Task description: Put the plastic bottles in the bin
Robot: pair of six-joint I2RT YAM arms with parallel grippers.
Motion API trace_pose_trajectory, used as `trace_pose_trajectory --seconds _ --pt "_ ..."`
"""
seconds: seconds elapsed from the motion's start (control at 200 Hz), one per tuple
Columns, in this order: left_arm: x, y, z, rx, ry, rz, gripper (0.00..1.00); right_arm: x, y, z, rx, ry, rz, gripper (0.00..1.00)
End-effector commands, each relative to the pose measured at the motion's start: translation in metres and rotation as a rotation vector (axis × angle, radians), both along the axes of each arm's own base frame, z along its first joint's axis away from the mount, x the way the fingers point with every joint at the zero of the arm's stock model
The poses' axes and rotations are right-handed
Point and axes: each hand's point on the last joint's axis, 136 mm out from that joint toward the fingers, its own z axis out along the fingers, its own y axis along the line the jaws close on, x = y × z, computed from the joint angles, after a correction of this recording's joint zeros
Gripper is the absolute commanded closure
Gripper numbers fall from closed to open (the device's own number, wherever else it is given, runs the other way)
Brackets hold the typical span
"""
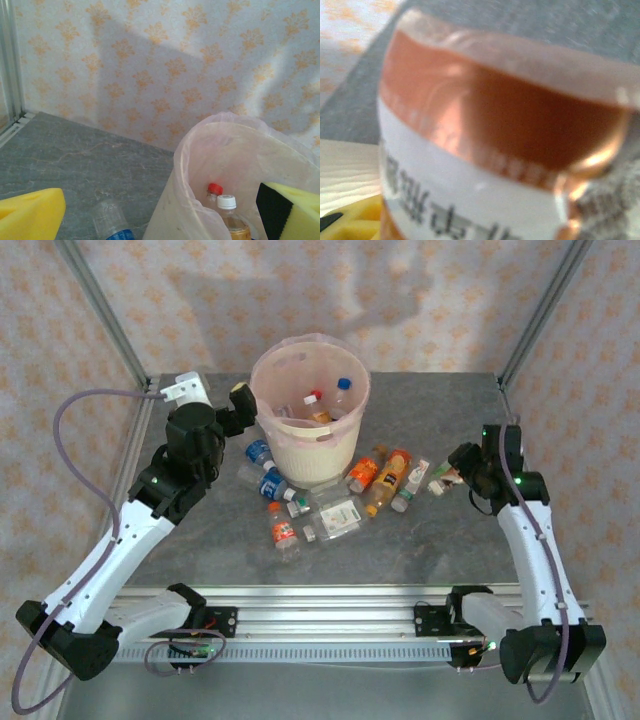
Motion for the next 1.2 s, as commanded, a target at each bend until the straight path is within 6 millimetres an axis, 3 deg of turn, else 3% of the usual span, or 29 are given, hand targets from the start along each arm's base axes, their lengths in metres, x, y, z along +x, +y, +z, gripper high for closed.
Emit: trace_pose_trajectory --seconds 0.0,0.255,0.616,0.746,0.886,1.196 --pt "-0.005 0.010 -0.004 -0.007 0.008 0.050 0.00 0.008 0.011 0.038 -0.060 -0.068 0.055 0.59" --pt "-0.003 0.009 -0.012 -0.010 0.029 0.053 0.00 0.042 0.075 0.138 -0.168 -0.296 0.250 0.59" --pt "0.007 -0.003 -0.033 -0.010 0.097 0.009 0.00 0.109 0.173 0.207 -0.297 -0.455 0.469 0.59" --pt "0.011 -0.011 -0.040 -0.019 0.125 -0.027 0.00 0.130 0.202 0.222 -0.323 -0.506 0.519 0.59" --pt "0.013 -0.019 -0.047 -0.022 0.154 -0.061 0.00 0.153 0.235 0.224 -0.322 -0.532 0.579 0.59" --pt "0.000 -0.021 -0.065 -0.012 0.218 -0.106 0.00 0.191 0.289 0.204 -0.316 -0.532 0.686 0.58"
